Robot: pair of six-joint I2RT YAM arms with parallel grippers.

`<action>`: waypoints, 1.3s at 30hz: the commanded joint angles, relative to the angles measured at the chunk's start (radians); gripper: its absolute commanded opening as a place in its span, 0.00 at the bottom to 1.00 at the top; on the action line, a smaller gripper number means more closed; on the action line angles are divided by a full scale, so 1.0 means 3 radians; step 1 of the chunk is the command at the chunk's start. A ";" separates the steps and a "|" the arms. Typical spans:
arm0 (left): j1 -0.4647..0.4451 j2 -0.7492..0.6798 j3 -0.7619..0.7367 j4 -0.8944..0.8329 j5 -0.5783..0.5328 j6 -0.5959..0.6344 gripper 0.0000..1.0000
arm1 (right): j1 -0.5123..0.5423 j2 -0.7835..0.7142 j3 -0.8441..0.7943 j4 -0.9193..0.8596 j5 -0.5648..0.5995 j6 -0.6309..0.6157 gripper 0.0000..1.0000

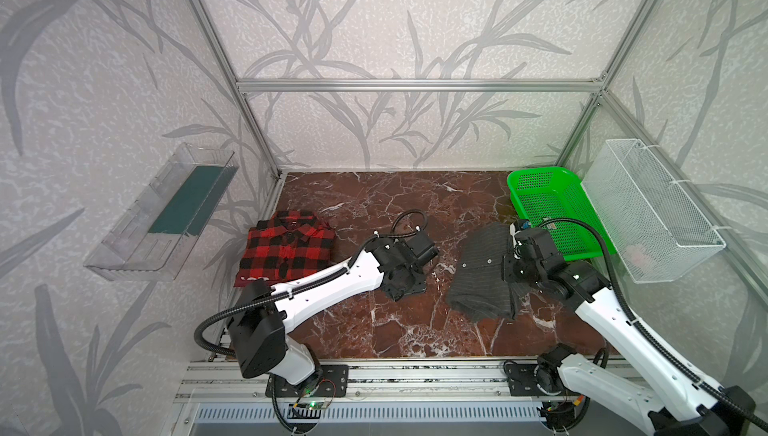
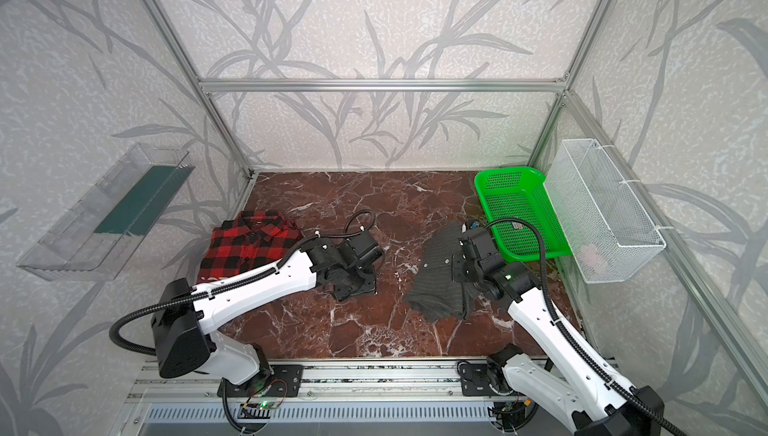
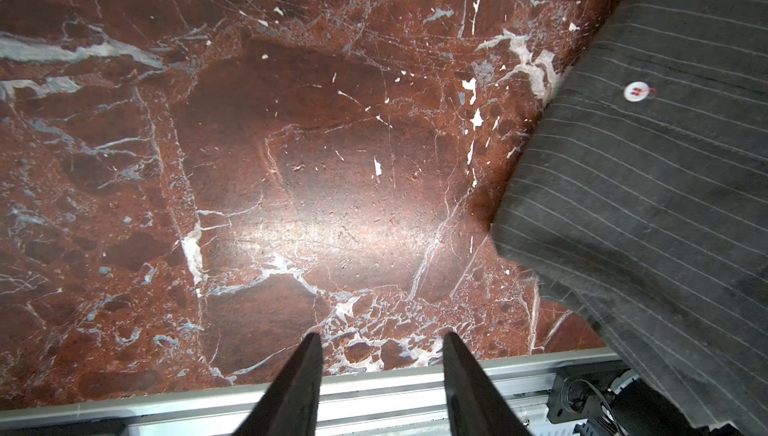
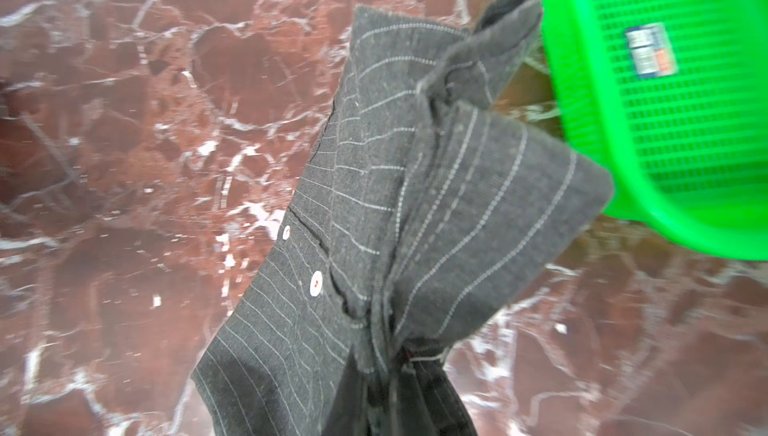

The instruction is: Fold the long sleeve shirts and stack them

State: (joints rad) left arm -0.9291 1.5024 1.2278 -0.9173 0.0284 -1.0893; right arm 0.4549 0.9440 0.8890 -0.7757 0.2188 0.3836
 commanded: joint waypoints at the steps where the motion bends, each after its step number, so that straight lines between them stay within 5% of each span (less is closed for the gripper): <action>1: 0.0063 -0.0196 -0.0125 0.0076 -0.0038 0.0070 0.49 | -0.0039 0.0003 0.0250 -0.0350 0.0395 -0.0201 0.00; 7: 0.0261 -0.0691 -0.0689 0.0533 0.0085 0.0055 0.49 | -0.0012 0.0302 0.0668 -0.0640 0.0681 -0.0338 0.00; 19: 0.0664 -0.1428 -0.1442 0.1038 0.0481 0.0076 0.52 | 0.0894 0.1515 0.1452 -0.0962 0.1608 -0.0136 0.00; 39: 0.1339 -0.2659 -0.2047 0.0600 0.0525 0.0118 0.53 | 0.2011 0.3145 0.2564 -0.1487 0.1672 0.0593 0.00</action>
State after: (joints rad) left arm -0.5400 0.7437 0.6304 -0.6830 0.1928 -1.0653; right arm 1.0088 1.8339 1.6119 -1.1595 0.7021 0.4950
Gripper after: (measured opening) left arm 0.530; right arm 0.074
